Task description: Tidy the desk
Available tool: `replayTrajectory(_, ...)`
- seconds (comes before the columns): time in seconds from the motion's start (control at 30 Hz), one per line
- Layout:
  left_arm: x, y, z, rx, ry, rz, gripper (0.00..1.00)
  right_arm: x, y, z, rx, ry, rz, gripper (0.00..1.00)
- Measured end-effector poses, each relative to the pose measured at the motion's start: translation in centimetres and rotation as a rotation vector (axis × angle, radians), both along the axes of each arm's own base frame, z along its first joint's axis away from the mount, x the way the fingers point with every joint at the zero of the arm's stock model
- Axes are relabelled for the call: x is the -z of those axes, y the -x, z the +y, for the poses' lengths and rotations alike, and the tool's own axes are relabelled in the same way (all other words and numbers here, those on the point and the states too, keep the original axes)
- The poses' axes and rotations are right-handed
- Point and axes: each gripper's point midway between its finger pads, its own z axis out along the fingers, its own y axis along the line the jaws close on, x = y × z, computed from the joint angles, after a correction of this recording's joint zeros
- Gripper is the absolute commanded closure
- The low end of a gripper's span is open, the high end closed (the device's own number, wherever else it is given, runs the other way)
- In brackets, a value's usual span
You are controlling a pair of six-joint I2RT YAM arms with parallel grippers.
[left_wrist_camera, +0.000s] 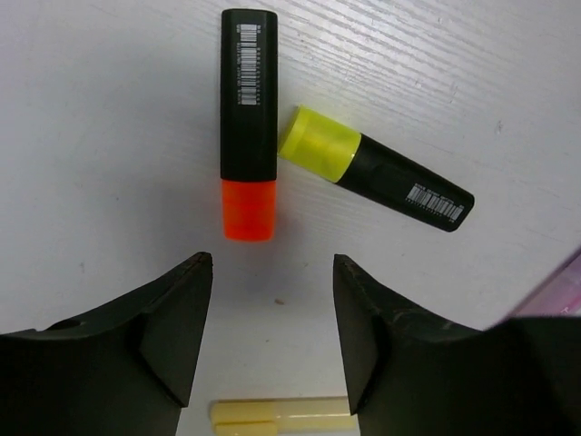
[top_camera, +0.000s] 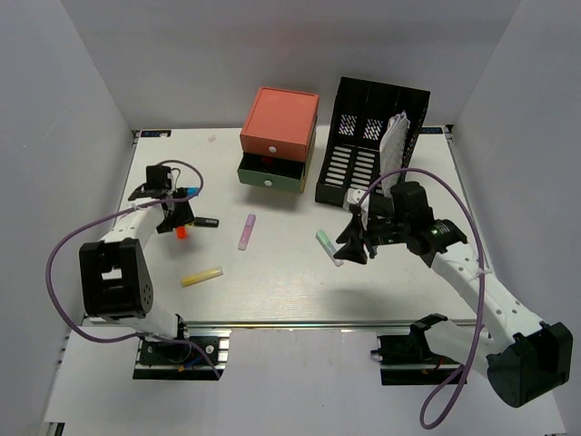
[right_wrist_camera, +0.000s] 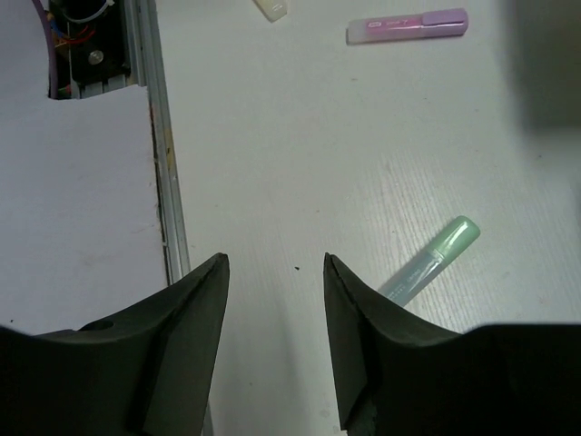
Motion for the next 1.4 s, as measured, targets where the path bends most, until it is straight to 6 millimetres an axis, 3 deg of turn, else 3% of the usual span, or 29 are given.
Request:
replayTrajectory(0.1,1.3,-0.2,0.0,0.011,0.005,0.028,0.47,-0.3,-0.4,-0.1,0.013,-0.006,-0.024,0.49)
replayTrajectory(0.2,3.0,-0.1,0.2,0.016,0.005,0.072,0.50,-0.3,-0.8,-0.4,0.029,-0.001,-0.027,0.49)
replayTrajectory(0.57,5.2,-0.4,1.4,-0.003,-0.032,0.128,0.41,-0.2,-1.2,-0.7,0.050,0.003,-0.030,0.49)
replayTrajectory(0.87,5.2,-2.8,2.0,-0.020,-0.049,0.101,0.39,-0.2,-1.4,-0.8,0.056,0.005,-0.029,0.50)
replayTrajectory(0.93,5.2,-3.4,2.1,-0.026,-0.053,0.095,0.42,-0.1,-1.4,-0.8,0.058,0.007,-0.027,0.49)
replayTrajectory(1.07,5.2,-4.3,2.4,-0.041,-0.060,0.083,0.64,0.2,-1.5,-0.9,0.062,0.012,-0.022,0.50)
replayTrajectory(1.23,5.2,-4.4,2.7,-0.051,-0.070,0.070,0.81,0.6,-1.6,-1.1,0.071,0.020,-0.014,0.50)
replayTrajectory(1.4,4.9,-2.3,2.1,-0.079,-0.037,0.049,0.99,0.8,-1.9,-1.2,0.080,0.026,-0.012,0.50)
